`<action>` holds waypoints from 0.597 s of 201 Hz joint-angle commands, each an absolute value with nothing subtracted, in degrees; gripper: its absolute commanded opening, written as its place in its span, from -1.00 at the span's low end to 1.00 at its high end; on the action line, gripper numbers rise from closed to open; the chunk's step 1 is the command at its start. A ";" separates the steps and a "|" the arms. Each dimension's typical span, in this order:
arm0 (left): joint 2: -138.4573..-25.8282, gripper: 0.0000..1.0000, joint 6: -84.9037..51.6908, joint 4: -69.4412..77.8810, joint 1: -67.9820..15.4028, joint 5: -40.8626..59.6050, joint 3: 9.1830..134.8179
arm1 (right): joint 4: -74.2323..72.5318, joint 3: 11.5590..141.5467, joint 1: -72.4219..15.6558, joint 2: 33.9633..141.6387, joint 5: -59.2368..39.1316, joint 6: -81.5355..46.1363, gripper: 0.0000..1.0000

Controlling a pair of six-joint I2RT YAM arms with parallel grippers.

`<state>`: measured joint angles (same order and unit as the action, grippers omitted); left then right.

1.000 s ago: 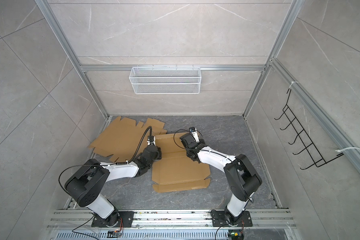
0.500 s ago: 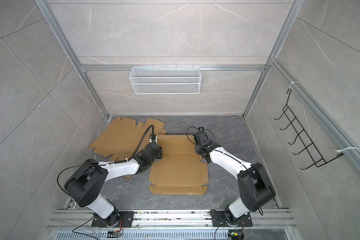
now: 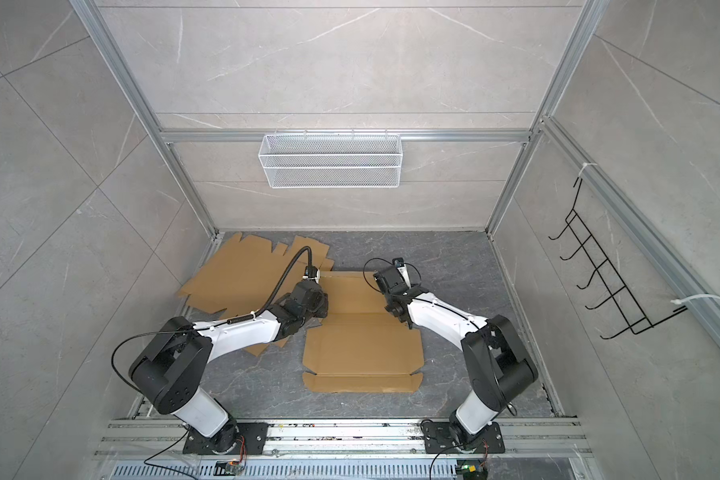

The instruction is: Fold the paper box

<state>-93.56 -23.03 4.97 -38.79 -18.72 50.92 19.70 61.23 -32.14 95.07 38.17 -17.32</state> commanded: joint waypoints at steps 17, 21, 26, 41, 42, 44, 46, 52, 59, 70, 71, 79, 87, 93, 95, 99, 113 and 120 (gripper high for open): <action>-90.51 -1.00 -23.37 -1.54 -38.61 -14.45 53.09 | 26.86 64.36 -34.09 100.65 53.79 -17.51 -1.00; -90.57 -1.00 -23.38 -1.58 -38.60 -14.29 53.20 | 27.12 64.81 -34.30 101.09 54.15 -17.41 -1.00; -90.70 -1.00 -23.45 -1.50 -38.62 -14.13 53.26 | 27.52 65.21 -34.50 101.68 54.88 -17.47 -1.00; -91.50 -1.00 -23.88 -1.24 -38.67 -13.37 53.91 | 28.73 66.71 -35.22 103.49 56.50 -17.63 -1.00; -91.54 -1.00 -23.94 -1.19 -38.67 -13.28 53.94 | 28.82 66.84 -35.32 103.60 56.60 -17.65 -1.00; -91.62 -1.00 -24.02 -1.16 -38.67 -13.21 54.00 | 29.16 67.09 -35.42 103.86 56.84 -17.84 -1.00; -91.70 -1.00 -24.11 -1.08 -38.69 -13.06 54.11 | 29.48 67.29 -35.55 104.03 57.04 -17.95 -1.00; -91.89 -1.00 -24.37 -0.93 -38.76 -12.83 54.33 | 30.44 67.99 -35.72 104.63 57.72 -18.61 -1.00; -92.06 -1.00 -24.52 -0.67 -38.93 -12.70 54.55 | 31.86 68.85 -35.73 105.42 58.28 -19.59 -1.00; -92.14 -1.00 -24.44 -0.53 -39.11 -12.73 54.67 | 33.37 69.92 -35.75 106.11 58.53 -20.57 -1.00; -92.17 -1.00 -24.44 -0.53 -39.20 -12.74 54.71 | 33.43 69.94 -35.76 106.14 58.53 -20.61 -1.00; -92.22 -1.00 -24.43 -0.46 -39.24 -12.74 54.73 | 33.24 69.96 -35.77 106.13 58.14 -20.59 -1.00; -92.20 -1.00 -24.19 -0.23 -39.20 -12.83 54.49 | 33.10 69.96 -35.70 105.95 57.50 -20.68 -1.00; -92.15 -1.00 -23.98 -0.01 -39.24 -13.04 54.23 | 32.98 69.91 -35.62 105.69 56.96 -20.70 -1.00; -92.16 -1.00 -23.92 0.04 -39.21 -13.17 54.08 | 33.01 69.93 -35.69 105.68 56.71 -20.78 -1.00; -92.17 -1.00 -23.87 0.29 -39.27 -13.24 53.79 | 32.96 70.00 -35.68 105.56 56.15 -20.95 -1.00; -92.30 -1.00 -23.71 1.09 -39.20 -13.90 52.82 | 31.91 69.41 -35.48 104.33 53.12 -21.41 -0.94; -92.45 -1.00 -23.72 1.44 -39.21 -14.19 52.36 | 31.44 68.85 -35.31 103.45 51.44 -21.92 -0.84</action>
<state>-92.97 -25.30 0.27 -38.11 -16.21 52.53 27.27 69.89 -35.77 103.81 50.02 -22.55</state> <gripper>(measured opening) 0.071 0.075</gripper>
